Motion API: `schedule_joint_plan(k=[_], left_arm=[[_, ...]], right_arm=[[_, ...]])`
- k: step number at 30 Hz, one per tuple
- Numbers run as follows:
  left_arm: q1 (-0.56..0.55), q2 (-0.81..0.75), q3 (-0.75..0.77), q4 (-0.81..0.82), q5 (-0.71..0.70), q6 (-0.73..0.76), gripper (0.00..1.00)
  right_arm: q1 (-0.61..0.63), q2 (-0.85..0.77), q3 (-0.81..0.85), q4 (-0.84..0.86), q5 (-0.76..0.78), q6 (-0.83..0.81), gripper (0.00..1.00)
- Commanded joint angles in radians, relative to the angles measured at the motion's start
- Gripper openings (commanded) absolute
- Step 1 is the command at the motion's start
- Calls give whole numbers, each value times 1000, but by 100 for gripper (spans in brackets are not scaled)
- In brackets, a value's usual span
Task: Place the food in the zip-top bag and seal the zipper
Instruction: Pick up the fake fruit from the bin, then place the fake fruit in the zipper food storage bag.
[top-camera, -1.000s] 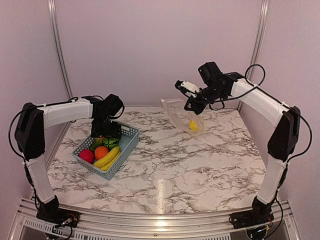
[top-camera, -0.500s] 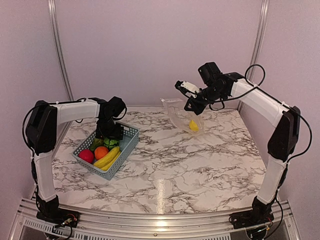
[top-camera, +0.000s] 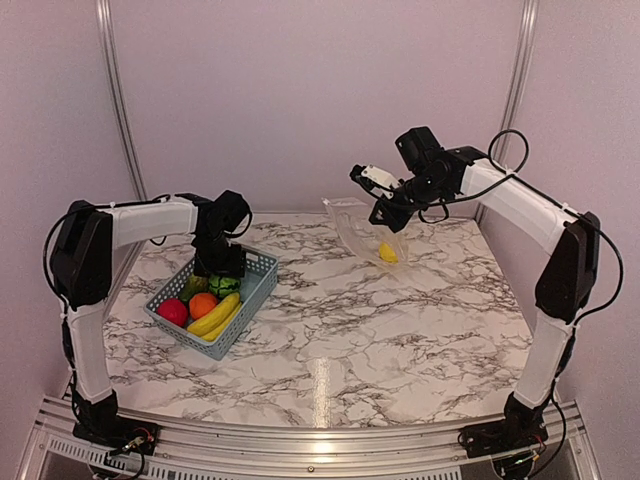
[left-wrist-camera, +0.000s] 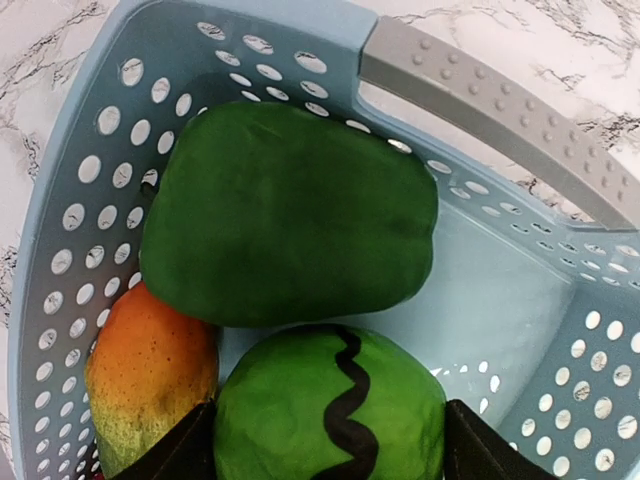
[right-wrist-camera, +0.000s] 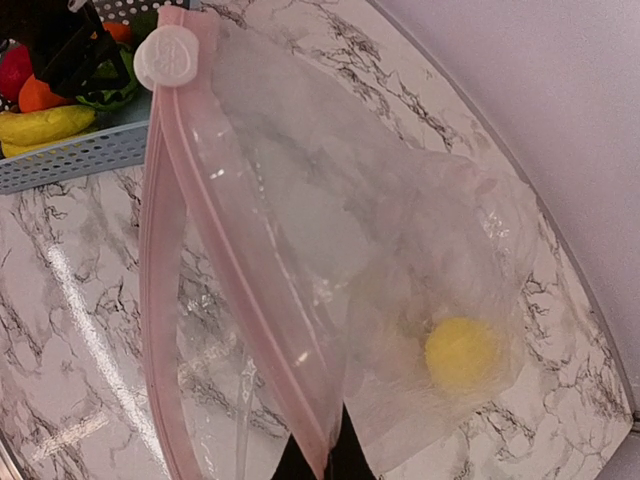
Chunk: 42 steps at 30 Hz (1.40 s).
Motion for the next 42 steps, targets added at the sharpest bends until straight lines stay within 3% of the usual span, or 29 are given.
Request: schedule_joint_plan(k=[1,6,13,18,26,34,42], left_arm=[[3,-91,13,-21,29,-1,65],[2,-159,35,-34,45,-33,61],[-15,-252,81,32,172,-85,57],[-26,-313,113,141,268,-172,53],[-118,-397,46,495,361,-198,47],[-224,-368,24,700,420,-189,45],[-308,-213,149,758,475,-201,41]], right_arm=[[9,-32,-6,-7,10,7,0],[10,-30,-4,-7,10,6,0],[10,-25,3,-4,6,11,0],[10,-19,10,-4,4,18,0],[10,-2,42,-8,-11,38,0],[12,18,90,-14,-20,65,0],[13,37,127,-12,-32,96,0]])
